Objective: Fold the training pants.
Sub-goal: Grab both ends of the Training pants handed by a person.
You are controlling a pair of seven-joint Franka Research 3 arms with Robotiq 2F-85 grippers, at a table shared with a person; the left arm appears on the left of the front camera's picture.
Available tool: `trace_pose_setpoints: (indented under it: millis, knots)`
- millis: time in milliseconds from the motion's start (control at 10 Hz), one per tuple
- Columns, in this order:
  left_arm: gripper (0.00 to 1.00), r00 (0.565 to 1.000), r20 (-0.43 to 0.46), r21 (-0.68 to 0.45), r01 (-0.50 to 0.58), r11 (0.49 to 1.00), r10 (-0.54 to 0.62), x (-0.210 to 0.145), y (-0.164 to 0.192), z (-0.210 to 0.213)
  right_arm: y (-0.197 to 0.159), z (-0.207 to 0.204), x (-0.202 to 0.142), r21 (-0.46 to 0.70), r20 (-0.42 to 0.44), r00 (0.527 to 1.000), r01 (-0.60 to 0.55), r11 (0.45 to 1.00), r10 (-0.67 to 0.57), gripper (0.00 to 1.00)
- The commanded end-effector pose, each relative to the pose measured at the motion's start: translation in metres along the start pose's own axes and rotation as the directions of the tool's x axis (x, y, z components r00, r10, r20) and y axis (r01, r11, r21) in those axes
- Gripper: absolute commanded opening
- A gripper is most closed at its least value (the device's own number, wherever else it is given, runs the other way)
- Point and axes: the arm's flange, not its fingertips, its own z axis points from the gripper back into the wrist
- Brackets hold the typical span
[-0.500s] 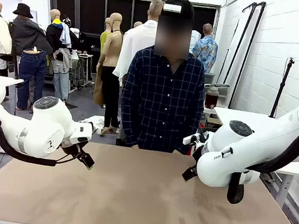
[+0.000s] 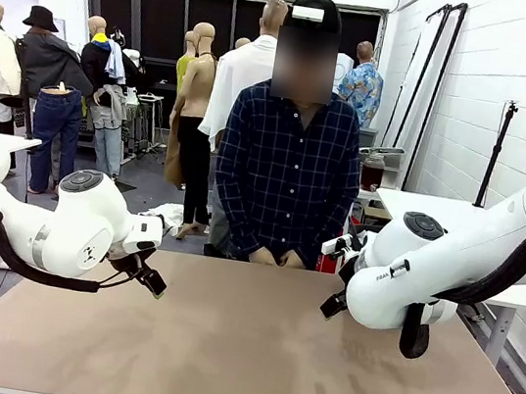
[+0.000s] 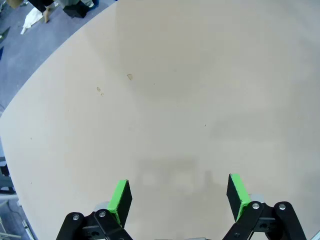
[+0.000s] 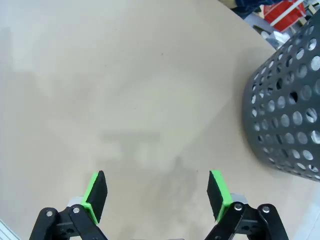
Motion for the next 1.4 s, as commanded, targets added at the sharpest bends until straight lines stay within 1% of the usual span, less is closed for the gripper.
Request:
trace_pose_setpoints:
  millis: [0, 500, 600, 800, 900, 1100, 1300]
  knots:
    - [1.0, 1.0, 0.0, 0.001, -0.002, 1.0, 0.002, 0.0, 0.001, 0.0, 0.0, 0.0, 0.0, 0.0, 0.0, 1.0, 0.001, 1.0, -0.001, 1.0]
    - [1.0, 1.0, 0.0, 0.0, 0.001, 1.0, -0.001, 0.0, 0.0, 0.0, 0.0, 0.0, 0.0, 0.0, 0.0, 1.0, 0.0, 1.0, 0.0, 1.0]
    - [1.0, 1.0, -0.019, 0.021, 0.015, 1.0, -0.015, 0.003, -0.003, 0.006, -0.001, 0.004, 0.004, 0.016, 0.011, 1.0, -0.002, 1.0, 0.002, 1.0]
    - [1.0, 1.0, -0.023, 0.046, 0.022, 0.999, -0.021, 0.017, -0.012, 0.035, -0.003, 0.025, 0.022, 0.034, 0.022, 0.999, -0.036, 0.999, 0.035, 1.0]
    - [1.0, 0.999, -0.032, 0.051, 0.008, 0.999, -0.006, 0.024, -0.014, 0.05, -0.005, 0.035, 0.03, 0.038, 0.028, 0.999, -0.036, 0.999, 0.035, 1.0]
    - [1.0, 0.999, -0.04, 0.03, -0.023, 0.999, 0.024, 0.037, -0.021, 0.079, -0.009, 0.057, 0.041, 0.053, 0.017, 0.999, -0.037, 0.998, 0.036, 1.0]
    - [1.0, 0.998, -0.043, 0.028, -0.035, 0.999, 0.036, 0.05, -0.026, 0.105, -0.013, 0.086, 0.054, 0.069, 0.035, 0.998, -0.05, 0.996, 0.047, 1.0]
